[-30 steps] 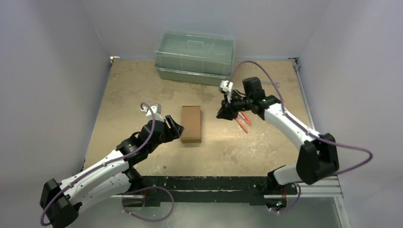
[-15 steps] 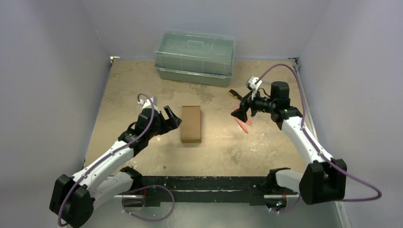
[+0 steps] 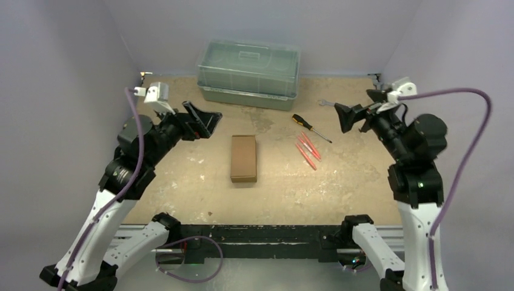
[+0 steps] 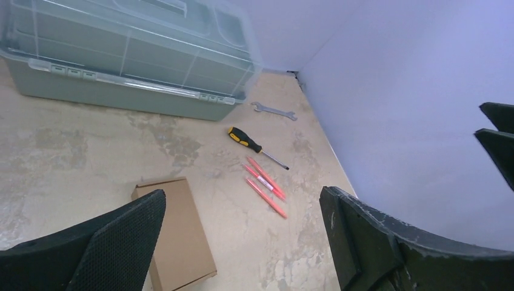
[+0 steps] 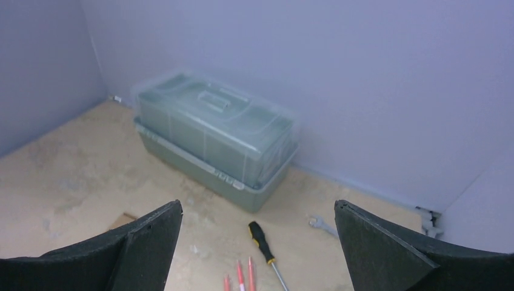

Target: Fold the paper box

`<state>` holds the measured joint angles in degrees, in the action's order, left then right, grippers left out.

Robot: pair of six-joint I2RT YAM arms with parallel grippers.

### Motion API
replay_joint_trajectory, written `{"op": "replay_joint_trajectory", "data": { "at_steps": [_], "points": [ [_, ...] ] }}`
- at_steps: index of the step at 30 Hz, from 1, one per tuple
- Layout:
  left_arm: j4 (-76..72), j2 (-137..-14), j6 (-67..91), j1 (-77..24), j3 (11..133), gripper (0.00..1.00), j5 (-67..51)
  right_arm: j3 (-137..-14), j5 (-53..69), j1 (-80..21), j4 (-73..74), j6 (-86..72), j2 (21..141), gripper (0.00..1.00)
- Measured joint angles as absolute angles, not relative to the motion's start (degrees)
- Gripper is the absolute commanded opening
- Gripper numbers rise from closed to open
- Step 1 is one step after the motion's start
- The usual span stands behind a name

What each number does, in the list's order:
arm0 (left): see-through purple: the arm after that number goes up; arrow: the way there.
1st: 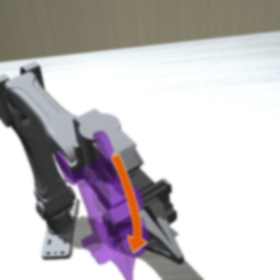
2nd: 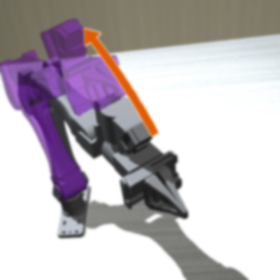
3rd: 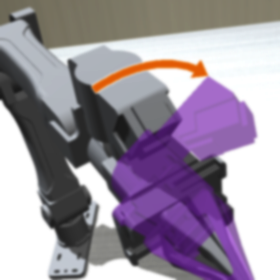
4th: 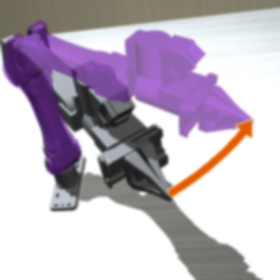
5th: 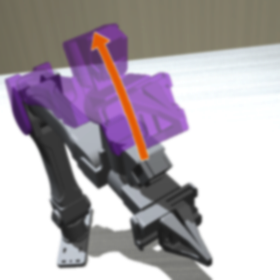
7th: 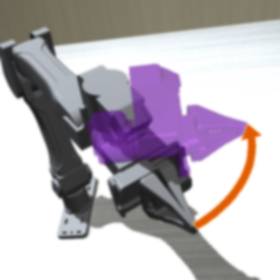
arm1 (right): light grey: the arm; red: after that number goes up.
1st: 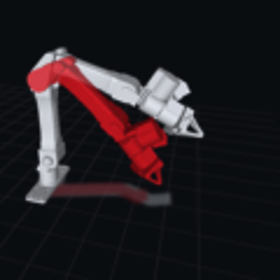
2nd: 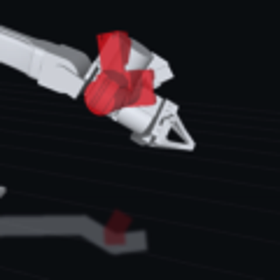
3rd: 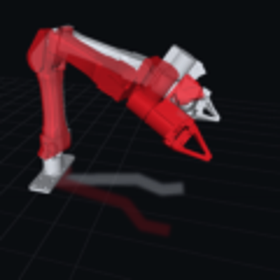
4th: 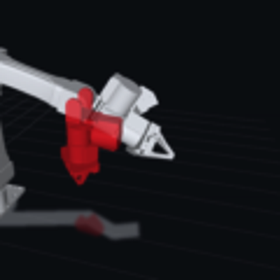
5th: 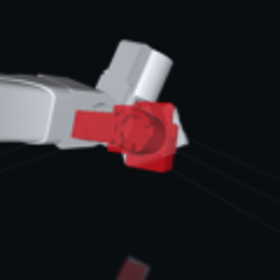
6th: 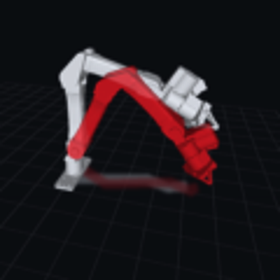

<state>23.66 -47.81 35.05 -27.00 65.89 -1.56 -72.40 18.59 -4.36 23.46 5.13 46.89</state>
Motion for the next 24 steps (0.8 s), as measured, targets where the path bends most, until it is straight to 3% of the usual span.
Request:
{"op": "replay_joint_trajectory", "data": {
  "at_steps": [11, 24],
  "points": [
    [31.9, -42.4, 34.8, -27.0, 68.3, 0.99, -0.7, -75.7, 25.5, 3.2, 29.3, -1.0, 44.7, 0.99],
    [35.7, -40.7, 34.7, -27.0, 68.3, 0.99, -0.6, -75.9, 31.1, 5.0, 30.9, -1.8, 45.3, 0.99]
  ]
}}
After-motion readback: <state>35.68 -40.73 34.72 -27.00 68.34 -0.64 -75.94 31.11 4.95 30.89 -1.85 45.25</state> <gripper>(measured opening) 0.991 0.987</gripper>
